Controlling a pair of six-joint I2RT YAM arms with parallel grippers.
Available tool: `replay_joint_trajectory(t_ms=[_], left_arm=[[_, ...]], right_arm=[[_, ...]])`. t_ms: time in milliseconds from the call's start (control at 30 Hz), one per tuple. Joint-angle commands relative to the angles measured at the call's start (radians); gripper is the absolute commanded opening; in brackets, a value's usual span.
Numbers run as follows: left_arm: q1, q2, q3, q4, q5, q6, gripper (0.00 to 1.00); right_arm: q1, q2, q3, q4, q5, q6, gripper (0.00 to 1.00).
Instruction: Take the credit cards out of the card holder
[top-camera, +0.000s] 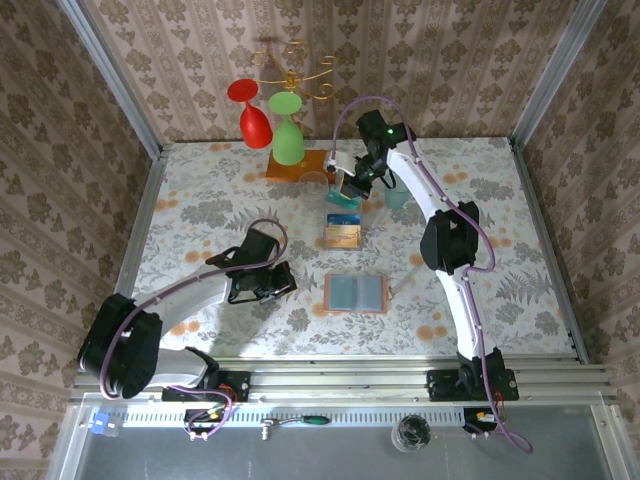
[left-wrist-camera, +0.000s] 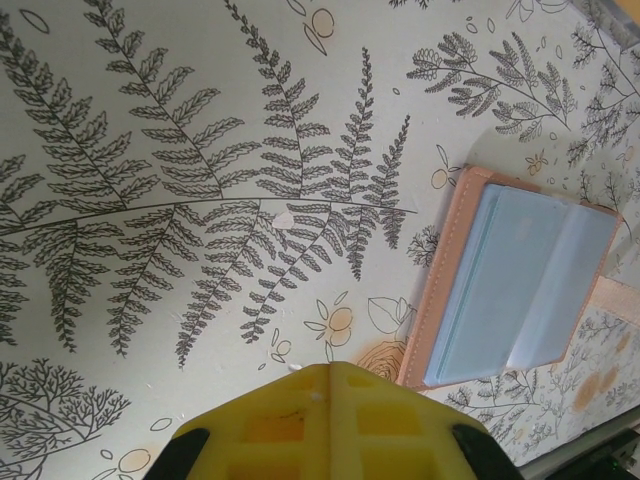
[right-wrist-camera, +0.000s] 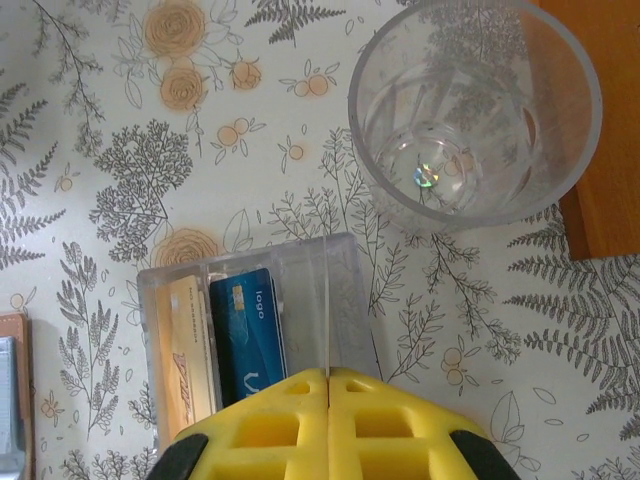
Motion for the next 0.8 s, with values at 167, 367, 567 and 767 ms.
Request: replay_joint_trajectory(t_ms=[167, 367, 567, 767], left_arm=[[0.006, 0.031, 0.008, 0.006, 0.006, -0.008, 0.03], [0.005, 0.033, -0.005, 0.026, 0.004, -0.022, 0.03], [0.004, 0.046, -0.013, 0.051, 0.009, -0.033, 0.03], [-0.006, 0.060, -0.021, 0.073, 0.011, -0.046, 0.03]], right_arm=[[-0.023, -0.018, 0.031, 0.014, -0.084, 0.020, 0.00], [-0.023, 0.014, 0.031, -0.013, -0.065, -0.007, 0.00], [-0.023, 0.041, 0.031, -0.041, -0.064, -0.028, 0.00], [-0.022, 0.062, 0.031, -0.074, -0.057, -0.052, 0.01]])
